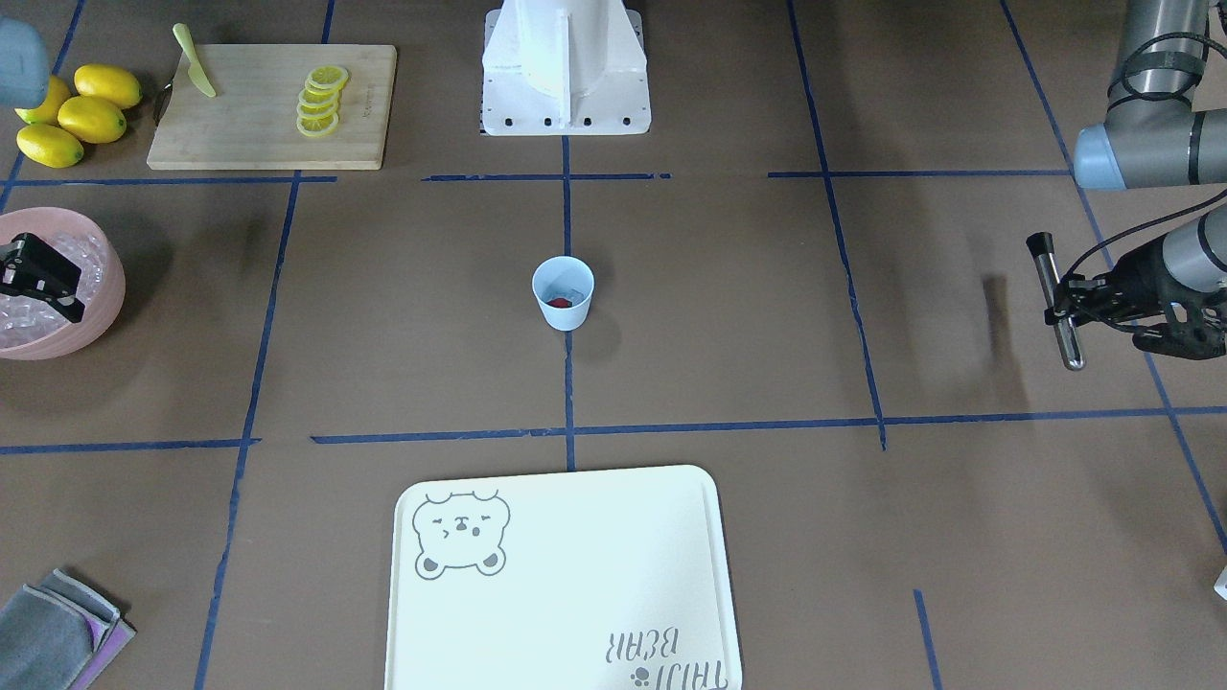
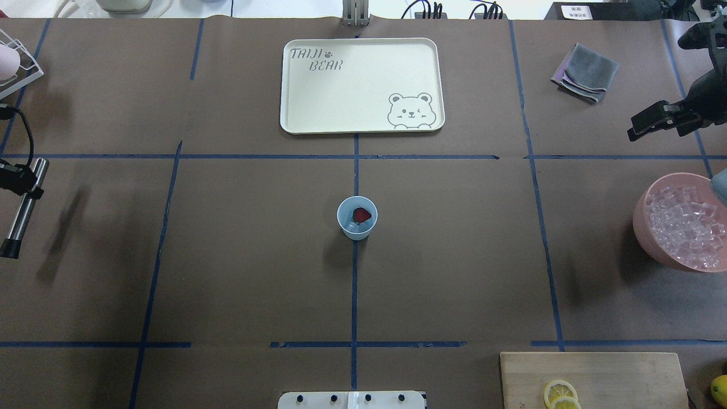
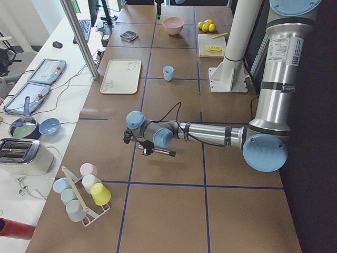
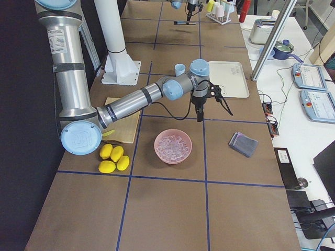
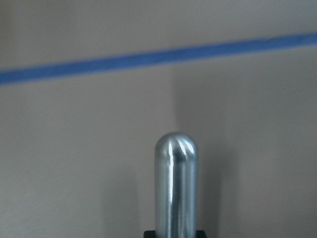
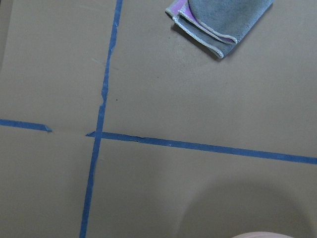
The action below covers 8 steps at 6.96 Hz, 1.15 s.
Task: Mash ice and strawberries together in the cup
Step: 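Bring the metal pestle held in the left gripper back toward the table, then move the pestle over the light-blue cup and lower it inside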
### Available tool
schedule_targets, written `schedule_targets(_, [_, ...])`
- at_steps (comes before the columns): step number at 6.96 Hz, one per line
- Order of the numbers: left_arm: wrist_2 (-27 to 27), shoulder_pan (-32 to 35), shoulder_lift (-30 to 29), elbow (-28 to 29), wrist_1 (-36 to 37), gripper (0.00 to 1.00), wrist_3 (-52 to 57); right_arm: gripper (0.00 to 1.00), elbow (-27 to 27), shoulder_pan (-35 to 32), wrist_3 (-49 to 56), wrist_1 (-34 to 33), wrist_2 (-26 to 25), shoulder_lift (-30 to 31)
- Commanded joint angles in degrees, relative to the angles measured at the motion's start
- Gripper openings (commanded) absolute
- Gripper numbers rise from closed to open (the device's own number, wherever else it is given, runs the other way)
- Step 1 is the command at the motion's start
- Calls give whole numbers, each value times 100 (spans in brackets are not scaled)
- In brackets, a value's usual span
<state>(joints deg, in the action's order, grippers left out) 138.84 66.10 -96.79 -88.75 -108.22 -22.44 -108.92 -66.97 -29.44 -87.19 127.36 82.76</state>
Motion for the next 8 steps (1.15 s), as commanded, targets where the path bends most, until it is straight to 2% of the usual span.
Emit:
schedule_targets(1, [-59, -471, -426, -1042, -23, 0, -506, 100, -7, 0, 0, 0, -18, 21])
schedule_targets(2, [-251, -815, -724, -1448, -67, 0, -507, 100, 2, 0, 0, 0, -27, 21])
schedule_targets(4, [-453, -1282, -1627, -1680, -111, 0, -498, 100, 37, 0, 9, 0, -27, 4])
schedule_targets(5, [-655, -1380, -1919, -1733, -721, 1, -472, 100, 37, 0, 9, 0, -27, -14])
schedule_targets(6, [-1788, -1755, -1905, -1725, -2223, 1, -471, 100, 46, 0, 9, 0, -27, -23])
schedule_targets(7, [-3305, -2359, -1931, -1620, -3187, 0, -471, 100, 46, 0, 9, 0, -27, -23])
schedule_targets(8, [-4660, -3053, -1957, -1610, -3658, 0, -471, 100, 29, 0, 0, 0, -18, -14])
